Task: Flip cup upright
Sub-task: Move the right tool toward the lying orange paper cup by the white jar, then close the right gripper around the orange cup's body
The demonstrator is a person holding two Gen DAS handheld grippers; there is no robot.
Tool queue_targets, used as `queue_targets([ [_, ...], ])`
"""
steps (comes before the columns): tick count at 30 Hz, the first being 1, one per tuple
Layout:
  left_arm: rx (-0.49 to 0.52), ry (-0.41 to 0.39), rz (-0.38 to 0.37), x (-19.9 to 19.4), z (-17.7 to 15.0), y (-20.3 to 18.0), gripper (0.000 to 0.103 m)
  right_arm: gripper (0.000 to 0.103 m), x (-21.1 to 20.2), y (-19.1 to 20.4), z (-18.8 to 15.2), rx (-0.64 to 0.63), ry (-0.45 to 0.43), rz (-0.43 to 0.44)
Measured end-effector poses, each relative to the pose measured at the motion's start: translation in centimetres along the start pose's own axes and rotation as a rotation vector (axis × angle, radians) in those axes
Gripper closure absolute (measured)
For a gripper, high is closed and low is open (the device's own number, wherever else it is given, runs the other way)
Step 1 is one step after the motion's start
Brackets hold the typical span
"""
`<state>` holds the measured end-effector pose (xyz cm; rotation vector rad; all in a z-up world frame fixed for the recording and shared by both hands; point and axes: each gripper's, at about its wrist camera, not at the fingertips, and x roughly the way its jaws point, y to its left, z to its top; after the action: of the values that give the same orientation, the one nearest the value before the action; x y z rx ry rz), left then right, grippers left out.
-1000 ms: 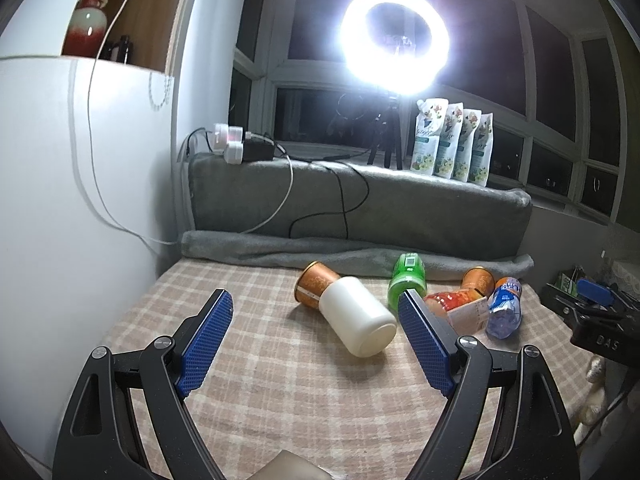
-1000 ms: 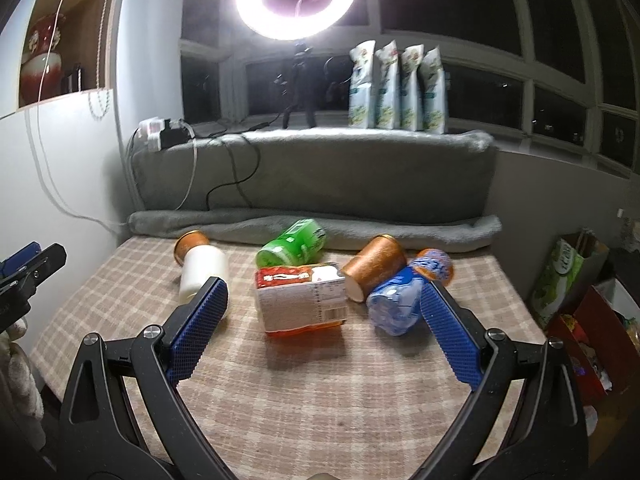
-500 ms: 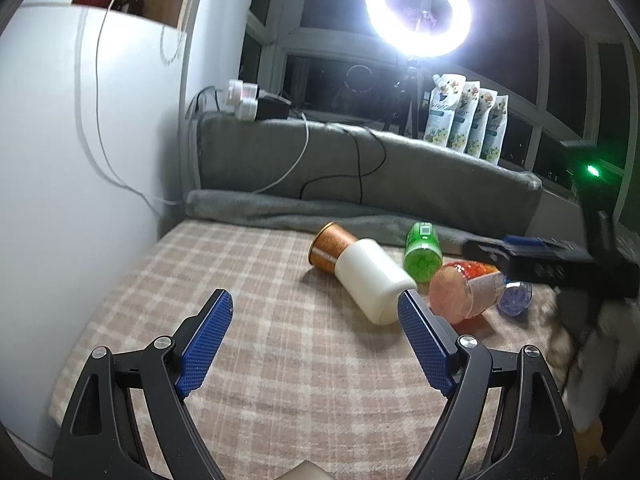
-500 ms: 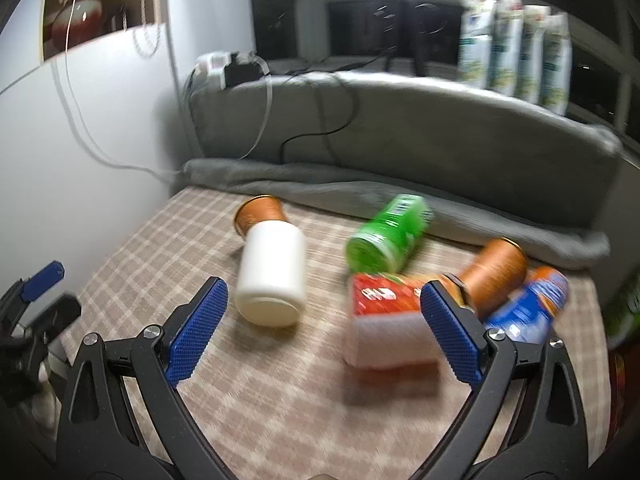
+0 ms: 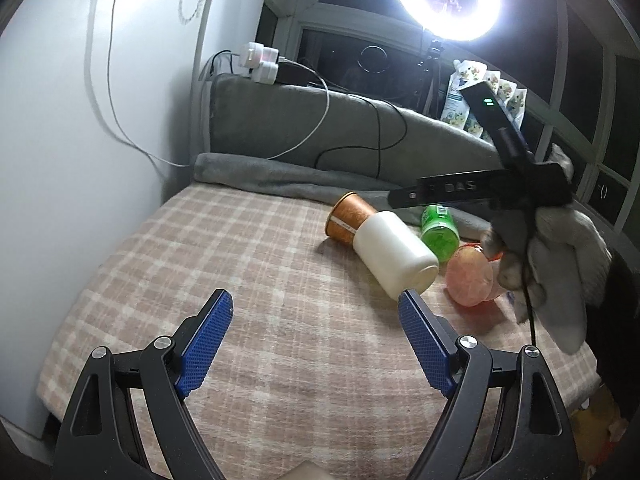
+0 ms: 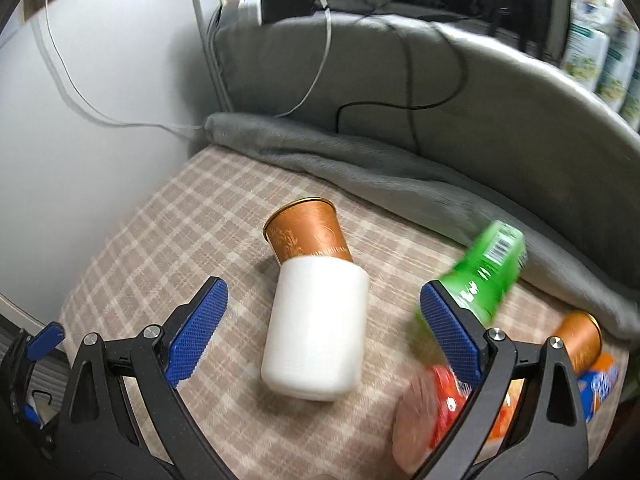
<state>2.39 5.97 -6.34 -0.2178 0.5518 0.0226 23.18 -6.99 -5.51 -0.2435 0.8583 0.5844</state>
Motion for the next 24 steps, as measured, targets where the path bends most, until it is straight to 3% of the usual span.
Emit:
queue_targets([
  [19, -0.053, 0.006, 0.017, 0.6, 0.2, 2.5, 0.018, 0.004, 10.3, 1.1, 4.9, -0.110, 0.283, -0.016],
  [24, -0.058, 0.002, 0.023, 0.6, 0.4, 2.9, 0.018, 0.015, 12.6, 1.4, 5.3, -0.133, 0.333, -0.037],
])
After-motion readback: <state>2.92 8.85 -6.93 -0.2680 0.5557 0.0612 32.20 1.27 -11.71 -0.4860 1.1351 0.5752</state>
